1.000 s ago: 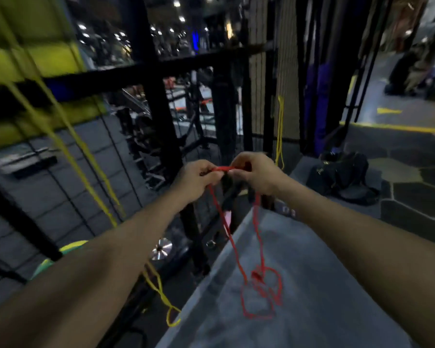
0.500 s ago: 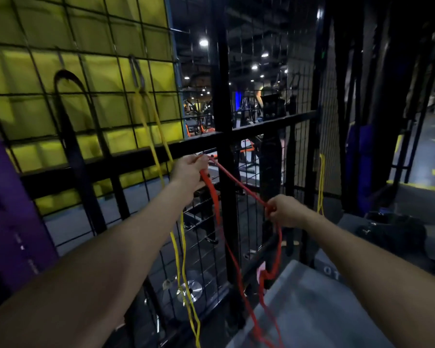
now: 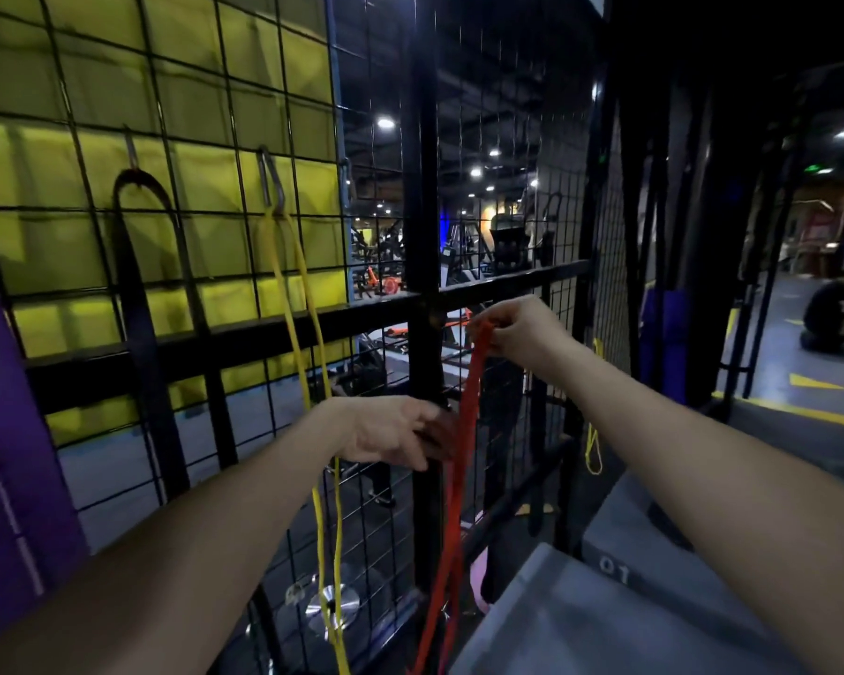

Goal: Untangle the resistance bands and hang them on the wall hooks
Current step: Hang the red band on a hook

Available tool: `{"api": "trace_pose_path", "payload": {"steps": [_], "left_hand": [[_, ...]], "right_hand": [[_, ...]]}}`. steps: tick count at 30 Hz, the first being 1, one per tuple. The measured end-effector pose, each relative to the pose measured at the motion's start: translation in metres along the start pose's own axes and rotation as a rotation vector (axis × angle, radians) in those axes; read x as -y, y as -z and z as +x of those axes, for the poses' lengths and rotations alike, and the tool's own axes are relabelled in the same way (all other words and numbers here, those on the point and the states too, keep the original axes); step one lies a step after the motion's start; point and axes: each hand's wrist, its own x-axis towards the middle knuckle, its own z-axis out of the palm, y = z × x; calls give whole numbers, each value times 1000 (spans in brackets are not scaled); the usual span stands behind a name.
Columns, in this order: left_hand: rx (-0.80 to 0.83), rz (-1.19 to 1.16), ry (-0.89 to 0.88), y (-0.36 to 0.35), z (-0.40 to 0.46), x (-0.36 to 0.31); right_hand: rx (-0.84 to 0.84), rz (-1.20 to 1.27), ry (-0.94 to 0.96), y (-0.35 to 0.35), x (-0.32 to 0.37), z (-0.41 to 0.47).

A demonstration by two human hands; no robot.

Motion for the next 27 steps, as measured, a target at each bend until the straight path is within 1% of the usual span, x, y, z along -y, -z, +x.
{"api": "trace_pose_path", "payload": {"steps": [1, 2, 3, 4, 5, 6, 7, 9, 11, 12, 13, 14, 15, 16, 18, 19, 21, 23, 25, 27], "left_hand": [[-105, 33, -23, -1, 6, 2], [-250, 48, -51, -4, 12, 2], [-389, 40, -76, -8, 20, 2], [-475, -17, -89, -12, 28, 0], [-498, -134, -102, -17, 39, 1], [-510, -199, -90, -22, 43, 0], [-538, -163, -73, -26, 47, 1], [-501, -258, 10, -30, 59, 4], [-545, -161, 5, -37, 70, 13], [-507, -199, 42, -41, 76, 18], [-459, -186, 18, -47, 75, 17], [-426, -265, 32, -49, 77, 14], [-446, -368, 29, -50, 75, 12], [-446, -423, 39, -47, 76, 9], [-541, -381, 40, -35, 71, 3], [-594, -380, 17, -28, 68, 0], [-644, -406, -18, -13, 61, -9], [-632, -396, -39, 0, 52, -22], [-572, -358, -53, 7, 45, -34], [-580, -313, -81, 14, 40, -45]], "right_hand": [[2, 27, 19, -2, 3, 0], [7, 62, 28, -3, 5, 1], [19, 102, 26, -4, 8, 1], [27, 128, 21, -4, 9, 1], [30, 149, 18, -3, 10, 2], [32, 166, 17, -2, 10, 3], [31, 200, 12, 0, 10, 4], [18, 293, -1, 6, 9, 6], [16, 355, -7, 13, 8, 8], [24, 360, -7, 17, 7, 8], [36, 363, -7, 19, 6, 8], [41, 366, -5, 22, 6, 7], [40, 373, -3, 25, 3, 7], [37, 368, 1, 29, 1, 5], [49, 294, 21, 39, -5, 1], [70, 218, 29, 44, -9, -1], [125, 0, 30, 53, -18, -7], [184, -301, 31, 56, -30, -11], [261, -552, 16, 54, -39, -13], [318, -655, -12, 50, -44, -11]]}}
